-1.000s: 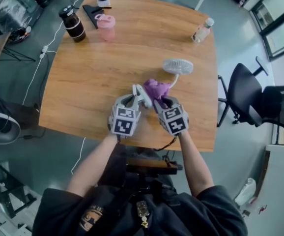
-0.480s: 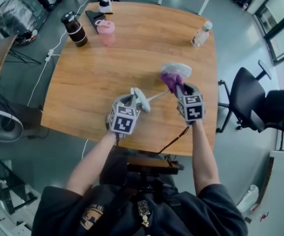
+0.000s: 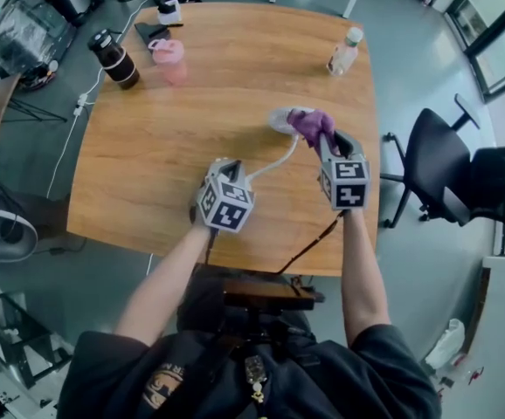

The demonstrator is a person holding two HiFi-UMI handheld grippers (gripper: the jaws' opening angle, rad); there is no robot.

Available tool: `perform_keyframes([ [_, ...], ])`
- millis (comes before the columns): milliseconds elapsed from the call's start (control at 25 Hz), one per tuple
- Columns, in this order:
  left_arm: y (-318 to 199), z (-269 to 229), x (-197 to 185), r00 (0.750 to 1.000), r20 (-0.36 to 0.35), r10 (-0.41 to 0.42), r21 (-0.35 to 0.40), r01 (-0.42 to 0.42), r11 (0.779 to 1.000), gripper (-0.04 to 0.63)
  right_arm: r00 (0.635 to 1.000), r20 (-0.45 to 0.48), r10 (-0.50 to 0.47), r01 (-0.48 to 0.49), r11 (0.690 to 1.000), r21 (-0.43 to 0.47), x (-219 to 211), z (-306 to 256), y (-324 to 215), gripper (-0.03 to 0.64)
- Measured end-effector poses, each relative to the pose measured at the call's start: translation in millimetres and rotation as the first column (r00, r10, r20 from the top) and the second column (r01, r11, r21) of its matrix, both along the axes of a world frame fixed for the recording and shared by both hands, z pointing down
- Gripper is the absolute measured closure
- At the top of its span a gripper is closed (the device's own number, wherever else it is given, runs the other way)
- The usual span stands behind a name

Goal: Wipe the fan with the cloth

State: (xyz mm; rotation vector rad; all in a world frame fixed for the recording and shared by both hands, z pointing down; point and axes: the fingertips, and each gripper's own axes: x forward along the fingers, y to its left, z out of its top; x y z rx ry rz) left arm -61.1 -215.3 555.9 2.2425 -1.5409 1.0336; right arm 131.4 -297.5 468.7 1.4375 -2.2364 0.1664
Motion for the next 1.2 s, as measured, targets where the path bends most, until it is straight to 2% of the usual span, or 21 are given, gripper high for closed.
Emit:
perform_keyframes([
  [160,1,0,1,1.0,-0.001,0.001,0.0,-0.001,1.0,0.591,0.998,0.008,0.064,-0.063,0.992,-0.107,22,43,-13,0.541],
  [280,0,0,2,1.0,-0.002,0.001,-0.001,-0.001,1.0,0.591,0.996,0.01,0.085,-0.082,0.978,-0.193,22,78,-10,0.541],
  [440,1,0,2,1.0,-0.01,0.0,-0.005,0.0,1.0,0.591,0.998,0.003,0.057,-0.054,0.955,-0.293,1,115,-3,0.541],
  [560,1,0,3,1.0,-0.012,0.003,-0.006,-0.003,1.0,0.591,0.999,-0.024,0.033,-0.039,0.946,-0.323,-14,125,-5,0.541],
  [680,0,0,3,1.0,-0.011,-0.001,-0.005,0.001,1.0,0.591,0.999,-0.021,0.048,-0.052,0.952,-0.302,-14,115,-10,0.543],
  [880,-1,1,2,1.0,0.003,0.001,-0.002,-0.001,1.0,0.591,0.996,0.031,0.083,-0.075,0.978,-0.193,-3,79,-15,0.543],
  [1040,0,1,2,1.0,-0.003,0.003,-0.002,-0.003,1.0,0.591,1.0,0.023,0.022,-0.019,0.993,-0.115,-17,46,-12,0.543],
  [1200,-1,0,2,1.0,-0.013,0.003,-0.002,-0.003,1.0,0.591,0.995,-0.058,-0.082,0.077,0.994,-0.077,-56,29,-7,0.543],
])
